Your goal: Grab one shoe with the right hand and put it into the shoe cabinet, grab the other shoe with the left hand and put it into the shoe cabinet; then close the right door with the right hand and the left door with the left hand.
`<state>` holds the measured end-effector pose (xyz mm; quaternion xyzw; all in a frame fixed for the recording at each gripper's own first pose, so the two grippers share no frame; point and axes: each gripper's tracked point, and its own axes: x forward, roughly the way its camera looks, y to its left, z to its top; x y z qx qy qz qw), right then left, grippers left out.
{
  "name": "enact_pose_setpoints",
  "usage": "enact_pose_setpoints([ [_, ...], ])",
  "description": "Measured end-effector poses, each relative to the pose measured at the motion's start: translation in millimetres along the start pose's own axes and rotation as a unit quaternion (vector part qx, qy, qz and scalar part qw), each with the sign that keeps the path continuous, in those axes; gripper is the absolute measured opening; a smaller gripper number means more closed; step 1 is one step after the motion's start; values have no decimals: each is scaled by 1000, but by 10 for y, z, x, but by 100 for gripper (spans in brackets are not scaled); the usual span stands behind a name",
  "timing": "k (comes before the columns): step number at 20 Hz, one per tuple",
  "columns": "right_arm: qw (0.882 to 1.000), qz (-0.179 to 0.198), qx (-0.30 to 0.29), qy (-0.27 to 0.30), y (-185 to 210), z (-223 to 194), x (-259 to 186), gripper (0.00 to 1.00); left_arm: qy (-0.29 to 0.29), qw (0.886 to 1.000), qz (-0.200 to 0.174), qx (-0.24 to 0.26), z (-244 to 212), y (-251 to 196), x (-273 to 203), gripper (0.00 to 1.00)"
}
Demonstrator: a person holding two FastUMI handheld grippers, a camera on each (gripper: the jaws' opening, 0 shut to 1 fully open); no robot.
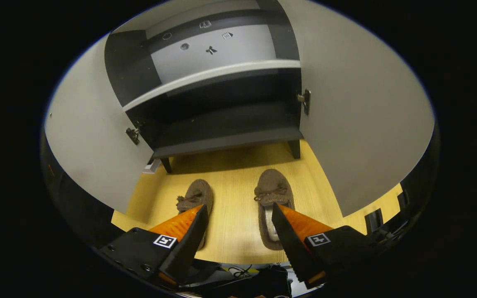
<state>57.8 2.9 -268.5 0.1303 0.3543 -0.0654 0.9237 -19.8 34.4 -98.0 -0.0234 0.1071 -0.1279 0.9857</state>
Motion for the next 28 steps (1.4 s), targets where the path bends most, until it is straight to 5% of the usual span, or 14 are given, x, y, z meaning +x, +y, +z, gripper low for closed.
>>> enact_pose_setpoints([
  [7, 996, -27, -53, 62, -281, -436, 762, 99, 31, 999, 18, -1, -45, -167, 313, 92],
  [9, 995, -29, -75, 62, -313, -479, 1000, 93, 38, 999, 18, 2, -70, -266, 392, 92],
  [16, 987, -59, -134, 65, -371, -464, 1453, 96, 62, 997, 53, 4, -104, -298, 567, 92],
  [18, 983, -90, -149, 61, -516, -363, 1491, 82, 69, 995, 66, 11, -138, -274, 591, 92],
  [20, 983, -98, -142, 64, -574, -341, 1472, 43, 74, 994, 76, 12, -172, -271, 602, 92],
  [21, 984, -95, -137, 69, -574, -367, 1492, 33, 75, 994, 80, 10, -181, -282, 625, 92],
  [23, 983, -92, -143, 72, -582, -359, 1489, 33, 78, 993, 87, 1, -217, -331, 686, 92],
  [28, 977, -67, -189, 77, -548, -368, 1518, 7, 75, 992, 102, 7, -254, -516, 814, 92],
])
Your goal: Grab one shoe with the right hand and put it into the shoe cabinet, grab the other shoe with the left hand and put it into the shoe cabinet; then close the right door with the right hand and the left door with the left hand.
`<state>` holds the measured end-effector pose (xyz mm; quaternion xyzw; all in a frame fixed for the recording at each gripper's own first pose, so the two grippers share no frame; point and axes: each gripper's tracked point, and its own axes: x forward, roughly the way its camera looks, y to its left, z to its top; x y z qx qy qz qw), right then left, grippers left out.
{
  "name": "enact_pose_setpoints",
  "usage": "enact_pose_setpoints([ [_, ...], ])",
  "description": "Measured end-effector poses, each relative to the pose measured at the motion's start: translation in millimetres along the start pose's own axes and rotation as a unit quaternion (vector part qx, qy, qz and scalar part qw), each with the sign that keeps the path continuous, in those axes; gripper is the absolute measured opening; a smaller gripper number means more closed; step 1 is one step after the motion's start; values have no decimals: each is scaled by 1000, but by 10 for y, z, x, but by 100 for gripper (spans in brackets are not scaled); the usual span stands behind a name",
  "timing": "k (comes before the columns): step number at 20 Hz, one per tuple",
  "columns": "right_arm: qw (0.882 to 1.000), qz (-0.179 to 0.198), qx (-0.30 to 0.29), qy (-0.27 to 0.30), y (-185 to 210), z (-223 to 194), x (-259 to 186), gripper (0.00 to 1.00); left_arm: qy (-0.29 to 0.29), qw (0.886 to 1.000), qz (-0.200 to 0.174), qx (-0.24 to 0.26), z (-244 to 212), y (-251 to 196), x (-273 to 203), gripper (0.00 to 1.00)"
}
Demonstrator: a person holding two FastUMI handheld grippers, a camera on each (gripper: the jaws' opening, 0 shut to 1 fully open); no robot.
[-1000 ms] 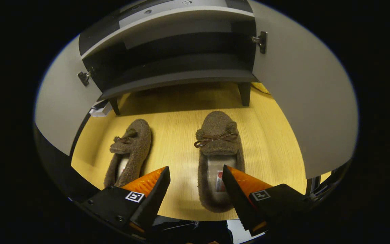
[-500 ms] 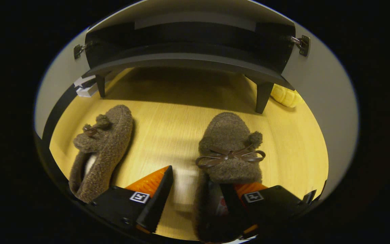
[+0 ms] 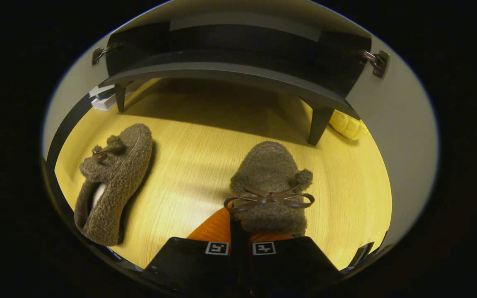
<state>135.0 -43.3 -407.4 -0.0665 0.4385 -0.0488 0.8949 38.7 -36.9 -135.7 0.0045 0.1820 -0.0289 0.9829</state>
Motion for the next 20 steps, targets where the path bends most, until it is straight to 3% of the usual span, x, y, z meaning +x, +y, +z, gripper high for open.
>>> enact_pose_setpoints([
  [1, 1000, 7, -7, 1, 0, 28, -27, 0, -1, 1000, 4, -2, -19, -34, 13, 92],
  [5, 1000, 13, -20, 5, -19, -13, -65, 3, 0, 999, 35, -6, -28, 16, -11, 92],
  [9, 1000, 18, -9, -9, 60, 29, -272, 3, -1, 1000, 19, -3, -54, 143, -92, 92],
  [14, 999, -1, -13, -40, 80, 162, -708, 3, -8, 999, -41, 7, -109, 223, -108, 92],
  [19, 991, -26, 23, -127, 107, 548, -1385, 3, -30, 994, -109, 7, -178, 172, -162, 92],
  [20, 989, -28, 27, -142, 125, 643, -1529, 7, -37, 992, -121, 5, -161, 153, -180, 99],
])
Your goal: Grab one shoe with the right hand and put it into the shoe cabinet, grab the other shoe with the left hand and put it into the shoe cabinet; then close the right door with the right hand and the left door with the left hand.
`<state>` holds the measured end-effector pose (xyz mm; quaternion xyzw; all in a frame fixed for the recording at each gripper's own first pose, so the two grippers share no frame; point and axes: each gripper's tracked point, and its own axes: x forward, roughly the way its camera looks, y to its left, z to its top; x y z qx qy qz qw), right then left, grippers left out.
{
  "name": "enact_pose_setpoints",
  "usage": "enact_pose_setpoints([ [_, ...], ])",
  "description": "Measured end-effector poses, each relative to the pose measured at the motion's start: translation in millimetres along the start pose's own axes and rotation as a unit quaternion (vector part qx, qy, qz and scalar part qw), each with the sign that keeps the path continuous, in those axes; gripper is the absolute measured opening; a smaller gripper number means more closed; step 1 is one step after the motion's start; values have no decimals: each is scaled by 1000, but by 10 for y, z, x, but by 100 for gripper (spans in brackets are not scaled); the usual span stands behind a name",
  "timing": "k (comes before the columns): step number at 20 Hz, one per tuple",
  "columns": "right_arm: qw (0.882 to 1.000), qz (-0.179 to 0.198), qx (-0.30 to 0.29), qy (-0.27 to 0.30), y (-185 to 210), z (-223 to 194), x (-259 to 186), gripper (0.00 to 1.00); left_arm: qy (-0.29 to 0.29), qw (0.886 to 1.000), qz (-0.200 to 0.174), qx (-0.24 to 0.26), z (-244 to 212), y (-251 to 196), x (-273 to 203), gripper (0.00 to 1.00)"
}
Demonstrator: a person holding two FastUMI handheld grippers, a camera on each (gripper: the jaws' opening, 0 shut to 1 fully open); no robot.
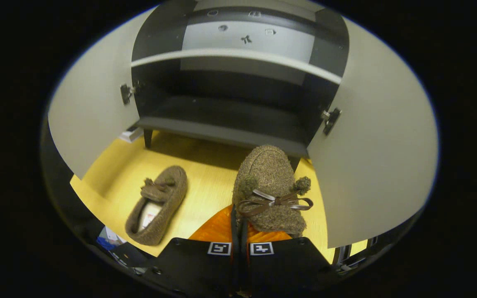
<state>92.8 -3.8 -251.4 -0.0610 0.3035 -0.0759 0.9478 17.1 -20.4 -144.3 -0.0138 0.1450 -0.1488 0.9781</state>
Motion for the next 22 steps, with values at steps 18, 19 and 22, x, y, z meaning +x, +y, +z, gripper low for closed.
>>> enact_pose_setpoints([
  [18, 972, 8, 19, -233, -203, 2560, -1202, 3, -25, 1000, 0, 11, 201, 257, -164, 97],
  [19, 971, 11, 19, -239, -210, 2702, -1180, 3, -27, 1000, 1, 14, 267, 256, -160, 95],
  [22, 965, 26, 27, -258, -258, 3102, -1073, 0, -46, 999, 10, 20, 504, 279, -130, 92],
])
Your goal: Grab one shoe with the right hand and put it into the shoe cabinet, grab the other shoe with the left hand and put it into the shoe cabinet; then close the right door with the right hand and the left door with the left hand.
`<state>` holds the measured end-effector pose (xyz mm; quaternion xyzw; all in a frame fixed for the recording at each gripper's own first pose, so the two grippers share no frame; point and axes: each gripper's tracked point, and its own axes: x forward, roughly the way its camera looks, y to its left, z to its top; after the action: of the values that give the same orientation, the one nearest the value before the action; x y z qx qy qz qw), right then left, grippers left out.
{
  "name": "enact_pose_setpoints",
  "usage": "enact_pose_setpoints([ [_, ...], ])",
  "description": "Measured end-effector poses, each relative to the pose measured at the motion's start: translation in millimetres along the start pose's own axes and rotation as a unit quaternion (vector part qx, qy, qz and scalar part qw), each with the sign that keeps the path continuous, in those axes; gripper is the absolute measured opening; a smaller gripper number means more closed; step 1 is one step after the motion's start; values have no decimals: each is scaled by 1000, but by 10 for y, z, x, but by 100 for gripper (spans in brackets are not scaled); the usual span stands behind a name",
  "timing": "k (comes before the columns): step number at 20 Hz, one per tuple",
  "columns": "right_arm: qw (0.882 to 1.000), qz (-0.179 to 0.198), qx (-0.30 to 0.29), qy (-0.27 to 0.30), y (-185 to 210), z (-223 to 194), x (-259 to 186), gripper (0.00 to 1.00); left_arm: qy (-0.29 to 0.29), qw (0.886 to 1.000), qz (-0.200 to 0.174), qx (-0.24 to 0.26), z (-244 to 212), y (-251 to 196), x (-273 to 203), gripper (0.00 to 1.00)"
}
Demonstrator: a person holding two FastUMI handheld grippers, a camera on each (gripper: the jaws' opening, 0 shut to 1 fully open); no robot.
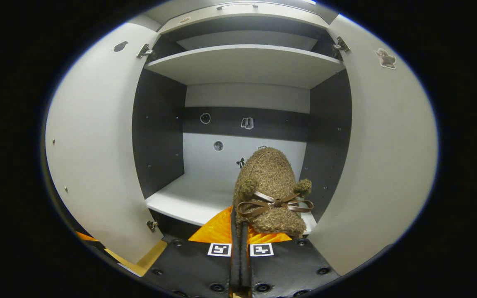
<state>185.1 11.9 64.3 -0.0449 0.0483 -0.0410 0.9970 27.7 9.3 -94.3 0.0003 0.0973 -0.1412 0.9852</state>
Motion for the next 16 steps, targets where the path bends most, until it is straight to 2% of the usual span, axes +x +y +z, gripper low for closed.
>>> enact_pose_setpoints([
  [1, 1000, -2, 3, -7, -57, 83, 126, 0, -1, 1000, 2, -9, 23, -9, 38, 92],
  [2, 1000, -6, 9, -12, -107, 150, 230, 0, 3, 1000, 5, -20, 1, -20, 82, 87],
  [4, 1000, -10, 18, -21, -181, 268, 463, 2, 8, 999, 14, -37, -28, -50, 110, 92],
  [5, 999, -11, 18, -26, -222, 308, 582, 0, 8, 999, 18, -41, -16, -68, 106, 99],
  [6, 1000, -13, 15, -23, -256, 322, 710, 1, 8, 999, 22, -42, -5, -76, 99, 92],
  [7, 1000, -15, 12, -19, -291, 319, 818, 2, 11, 999, 26, -40, -10, -95, 91, 98],
  [8, 1000, -15, 11, -12, -312, 318, 935, 2, 13, 999, 31, -34, -17, -103, 90, 92],
  [9, 1000, -13, 9, -2, -323, 299, 1076, 2, 17, 999, 35, -26, -35, -107, 95, 92],
  [10, 1000, -11, 5, 9, -334, 276, 1187, 2, 21, 999, 37, -21, -62, -105, 119, 99],
  [11, 1000, -11, 1, 16, -354, 253, 1296, 2, 28, 999, 39, -19, -103, -112, 144, 92],
  [14, 1000, -18, -3, 20, -431, 283, 1631, 2, 36, 998, 41, -20, -108, -121, 242, 91],
  [15, 1000, -23, -2, 21, -473, 275, 1720, 2, 33, 998, 43, -20, -77, -123, 271, 88],
  [16, 999, -26, 1, 25, -503, 257, 1814, 2, 29, 998, 46, -18, -42, -115, 299, 91],
])
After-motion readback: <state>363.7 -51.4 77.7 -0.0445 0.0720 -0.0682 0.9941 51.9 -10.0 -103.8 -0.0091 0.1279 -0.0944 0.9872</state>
